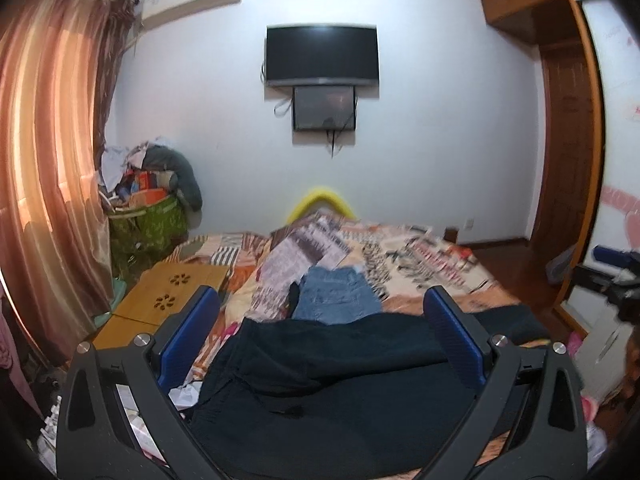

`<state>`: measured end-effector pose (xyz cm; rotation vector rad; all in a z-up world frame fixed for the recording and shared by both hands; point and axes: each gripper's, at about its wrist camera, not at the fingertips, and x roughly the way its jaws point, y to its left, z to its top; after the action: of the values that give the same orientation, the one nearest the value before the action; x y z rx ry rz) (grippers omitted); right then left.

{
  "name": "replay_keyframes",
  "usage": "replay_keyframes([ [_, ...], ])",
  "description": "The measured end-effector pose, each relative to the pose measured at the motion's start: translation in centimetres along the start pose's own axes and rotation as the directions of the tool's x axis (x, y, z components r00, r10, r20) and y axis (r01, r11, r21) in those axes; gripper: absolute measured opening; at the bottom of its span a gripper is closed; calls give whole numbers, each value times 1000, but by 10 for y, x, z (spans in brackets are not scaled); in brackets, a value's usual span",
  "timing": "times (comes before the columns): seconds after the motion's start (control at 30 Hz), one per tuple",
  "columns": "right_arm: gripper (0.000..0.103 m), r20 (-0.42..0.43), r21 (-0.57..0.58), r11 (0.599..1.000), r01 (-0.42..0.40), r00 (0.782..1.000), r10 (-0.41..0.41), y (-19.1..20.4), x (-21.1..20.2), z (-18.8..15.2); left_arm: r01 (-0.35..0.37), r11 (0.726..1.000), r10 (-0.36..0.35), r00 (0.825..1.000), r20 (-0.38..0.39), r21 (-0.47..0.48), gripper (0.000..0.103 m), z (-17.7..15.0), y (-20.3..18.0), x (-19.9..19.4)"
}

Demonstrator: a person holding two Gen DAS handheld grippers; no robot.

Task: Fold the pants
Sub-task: 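Lower both tools onto the sweatpants waistband and close both grippers on it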

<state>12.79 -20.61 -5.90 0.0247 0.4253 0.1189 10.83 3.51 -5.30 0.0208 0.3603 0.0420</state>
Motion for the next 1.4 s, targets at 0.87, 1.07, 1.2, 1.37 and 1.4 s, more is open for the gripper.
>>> replay_keyframes([
  [0.87, 103, -426, 71, 993, 90, 903, -51, -124, 205, -38, -145, 989, 112, 830, -546, -17, 89, -90, 142, 348],
  [1.07, 97, -494, 24, 999, 24, 870, -9, -128, 255, -52, -120, 993, 86, 753, -652, -7, 71, -114, 141, 405],
  [1.2, 85, -549, 7, 999, -41, 835, 38, -123, 283, -63, -116, 993, 78, 676, -732, -2, 57, -138, 147, 437],
  [1.37, 72, -580, -78, 993, -90, 814, 28, -111, 306, -83, -118, 992, 51, 685, -727, -41, 49, -143, 155, 446],
  [1.4, 69, -570, -91, 991, -96, 821, 27, -108, 305, -83, -108, 993, 40, 688, -725, -48, 38, -143, 154, 448],
])
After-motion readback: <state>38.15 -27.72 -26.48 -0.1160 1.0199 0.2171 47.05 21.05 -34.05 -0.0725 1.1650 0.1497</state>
